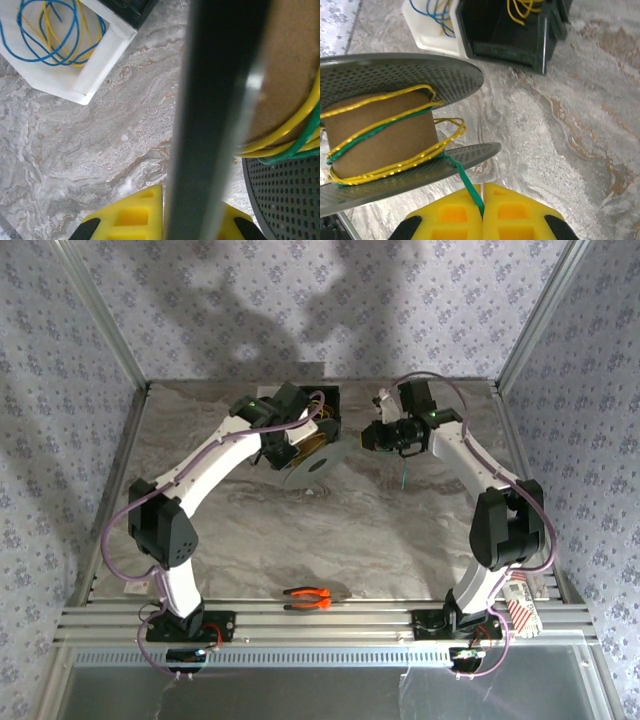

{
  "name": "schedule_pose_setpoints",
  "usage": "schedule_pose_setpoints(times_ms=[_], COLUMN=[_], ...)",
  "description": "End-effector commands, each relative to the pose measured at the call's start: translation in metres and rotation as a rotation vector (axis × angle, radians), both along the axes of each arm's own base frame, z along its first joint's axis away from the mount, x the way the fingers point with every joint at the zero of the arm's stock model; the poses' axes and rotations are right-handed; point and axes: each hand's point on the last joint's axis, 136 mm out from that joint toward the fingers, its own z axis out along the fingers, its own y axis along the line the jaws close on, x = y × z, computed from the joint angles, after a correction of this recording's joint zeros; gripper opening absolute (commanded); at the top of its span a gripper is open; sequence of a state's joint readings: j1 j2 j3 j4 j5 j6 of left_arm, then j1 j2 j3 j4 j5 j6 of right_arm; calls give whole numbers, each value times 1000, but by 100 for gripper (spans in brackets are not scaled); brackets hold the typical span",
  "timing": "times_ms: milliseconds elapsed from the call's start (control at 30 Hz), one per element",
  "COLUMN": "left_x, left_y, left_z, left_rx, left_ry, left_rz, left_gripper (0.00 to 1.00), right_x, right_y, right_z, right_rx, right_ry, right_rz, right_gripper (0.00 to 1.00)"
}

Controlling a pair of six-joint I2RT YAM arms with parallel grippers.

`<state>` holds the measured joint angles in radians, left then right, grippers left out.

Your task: Wrap the cables

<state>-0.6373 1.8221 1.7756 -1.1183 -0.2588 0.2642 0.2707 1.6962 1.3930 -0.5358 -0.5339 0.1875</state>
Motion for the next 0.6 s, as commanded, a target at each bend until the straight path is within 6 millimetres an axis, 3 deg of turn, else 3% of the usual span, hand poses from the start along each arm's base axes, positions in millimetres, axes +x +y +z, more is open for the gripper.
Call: schedule_pose_setpoints(times_ms=[0,300,400,567], left_x=[-2,0,-2,-2], left_y=[82,53,46,42], left_z=[-3,-28,-39,-41], left_rx=[350,395,423,429], left_ry=[5,38,65,70], left_rz=[178,134,111,101], left_gripper=[0,0,0,0], right_x=[14,21,22,18], right_y=[-32,-35,-37,-42], right_z=[22,-33,-47,-61], right_rx=[-9,-68,-82,-100], right_ry=[-101,-23,-1,21], right_rz=[-127,-143,-146,-154], right_gripper=[0,2,8,24])
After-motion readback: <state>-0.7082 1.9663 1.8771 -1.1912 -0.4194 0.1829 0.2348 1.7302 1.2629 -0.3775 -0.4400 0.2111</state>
